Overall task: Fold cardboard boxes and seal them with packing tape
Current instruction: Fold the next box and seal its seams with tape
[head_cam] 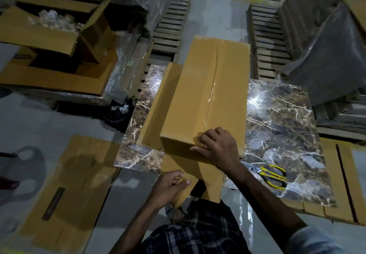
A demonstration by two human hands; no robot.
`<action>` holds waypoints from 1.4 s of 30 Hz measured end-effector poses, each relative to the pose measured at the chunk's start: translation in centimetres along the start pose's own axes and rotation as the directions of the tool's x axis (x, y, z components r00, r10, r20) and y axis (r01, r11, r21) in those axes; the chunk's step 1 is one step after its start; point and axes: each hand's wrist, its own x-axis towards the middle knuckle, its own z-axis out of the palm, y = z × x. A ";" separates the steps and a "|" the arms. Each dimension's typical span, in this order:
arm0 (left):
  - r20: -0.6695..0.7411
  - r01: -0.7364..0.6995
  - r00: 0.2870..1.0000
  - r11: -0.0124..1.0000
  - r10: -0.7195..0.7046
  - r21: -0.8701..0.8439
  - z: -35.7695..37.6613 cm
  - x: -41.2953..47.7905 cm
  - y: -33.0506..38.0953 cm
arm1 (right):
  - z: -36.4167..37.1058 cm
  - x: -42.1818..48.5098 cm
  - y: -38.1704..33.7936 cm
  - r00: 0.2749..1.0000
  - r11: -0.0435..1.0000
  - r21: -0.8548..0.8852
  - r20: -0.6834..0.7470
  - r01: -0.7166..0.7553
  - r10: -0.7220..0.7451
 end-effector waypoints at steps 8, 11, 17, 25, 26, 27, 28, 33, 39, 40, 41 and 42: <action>0.011 -0.002 1.000 1.000 0.002 0.025 -0.1 0.3 -0.2 | 0.6 -1.0 0.3 0.994 0.994 -0.059 0.063 0.092 -0.088; 0.022 -0.026 0.999 1.000 0.026 0.012 -0.1 0.2 0.3 | 0.8 -2.4 0.7 0.999 0.998 -0.054 0.047 -0.016 0.019; 0.020 -0.038 0.999 0.999 0.038 -0.006 -0.2 -0.1 1.4 | -0.1 -2.9 1.4 0.990 0.990 0.033 0.032 -0.139 0.138; 0.060 -0.079 0.995 0.997 0.077 0.027 0.3 0.9 2.5 | -1.1 -2.8 2.2 0.992 0.987 0.113 0.051 -0.116 0.111; 0.077 -0.087 0.993 0.996 0.085 0.020 0.3 0.9 2.8 | -0.8 -3.1 1.9 0.988 0.985 0.085 0.056 -0.147 0.143; 0.085 -0.100 0.991 0.995 0.099 0.010 0.4 0.9 3.1 | -0.6 -3.2 1.6 0.983 0.982 0.059 0.052 -0.180 0.177; 0.088 -0.111 0.990 0.994 0.110 -0.004 0.4 0.9 3.3 | -0.4 -3.1 1.3 0.977 0.977 0.038 0.041 -0.209 0.207; 0.088 -0.118 0.989 0.993 0.118 -0.002 0.3 0.6 4.2 | 0.1 -1.8 0.0 0.948 0.949 -0.035 -0.057 -0.315 0.313; 0.046 -0.121 0.992 0.993 0.121 0.005 0.2 0.2 4.2 | 1.0 -2.3 -0.3 0.942 0.940 -0.100 0.049 -0.325 0.331; 0.044 -0.122 0.992 0.992 0.122 0.011 0.2 0.2 4.3 | 0.8 -2.3 -0.5 0.936 0.935 -0.107 0.066 -0.339 0.347; 0.040 -0.118 0.992 0.993 0.118 0.012 0.2 0.1 4.3 | 0.4 -2.2 -0.8 0.926 0.927 -0.082 0.062 -0.367 0.372; 0.030 -0.111 0.993 0.994 0.111 0.015 0.2 0.0 4.5 | -0.1 -2.1 -1.0 0.912 0.912 -0.007 0.029 -0.409 0.409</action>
